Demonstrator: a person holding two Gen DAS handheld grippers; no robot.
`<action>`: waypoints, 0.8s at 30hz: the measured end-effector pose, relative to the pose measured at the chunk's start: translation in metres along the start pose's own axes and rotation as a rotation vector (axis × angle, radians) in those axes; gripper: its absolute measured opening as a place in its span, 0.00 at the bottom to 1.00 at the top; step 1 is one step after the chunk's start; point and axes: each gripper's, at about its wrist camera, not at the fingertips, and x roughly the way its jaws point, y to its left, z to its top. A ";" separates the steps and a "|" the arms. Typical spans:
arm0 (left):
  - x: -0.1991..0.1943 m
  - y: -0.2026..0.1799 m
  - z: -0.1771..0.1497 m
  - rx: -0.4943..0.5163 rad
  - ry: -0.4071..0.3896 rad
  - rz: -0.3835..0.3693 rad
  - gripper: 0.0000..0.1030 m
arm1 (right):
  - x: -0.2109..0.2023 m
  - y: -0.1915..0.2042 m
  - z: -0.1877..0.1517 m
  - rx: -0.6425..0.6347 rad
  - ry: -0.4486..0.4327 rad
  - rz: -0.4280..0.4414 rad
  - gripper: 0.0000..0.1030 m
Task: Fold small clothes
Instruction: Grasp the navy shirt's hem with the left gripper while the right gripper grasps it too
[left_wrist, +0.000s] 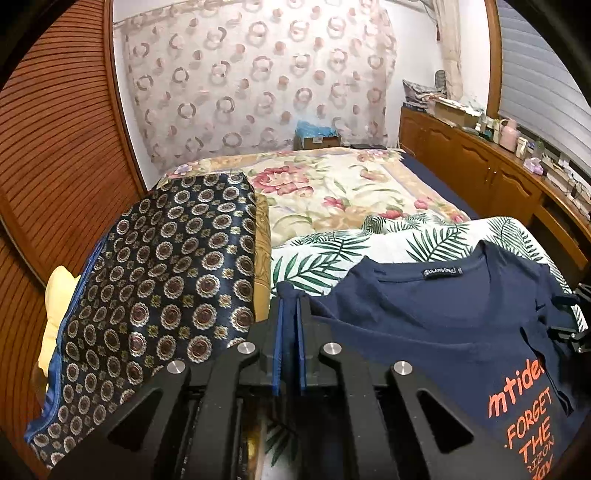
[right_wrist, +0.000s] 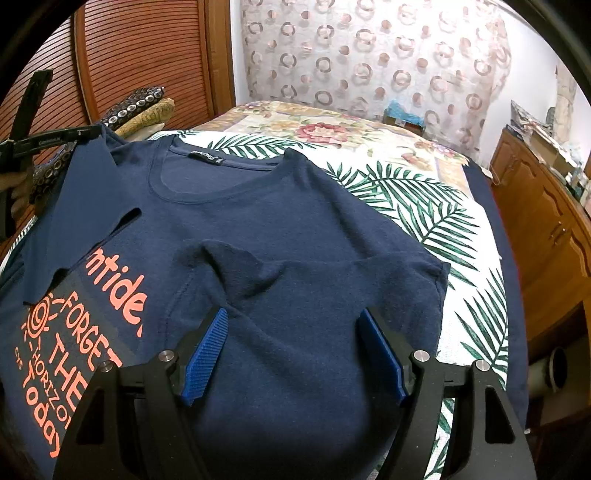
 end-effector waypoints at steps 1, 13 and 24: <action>0.000 0.000 0.000 0.000 -0.001 -0.002 0.07 | -0.001 -0.002 0.000 0.005 -0.002 0.003 0.73; -0.008 -0.005 -0.010 0.013 -0.010 -0.038 0.07 | -0.003 -0.051 0.016 0.084 -0.014 -0.070 0.73; -0.018 -0.010 -0.012 0.021 -0.023 -0.074 0.07 | 0.024 -0.072 0.022 0.121 0.026 -0.068 0.63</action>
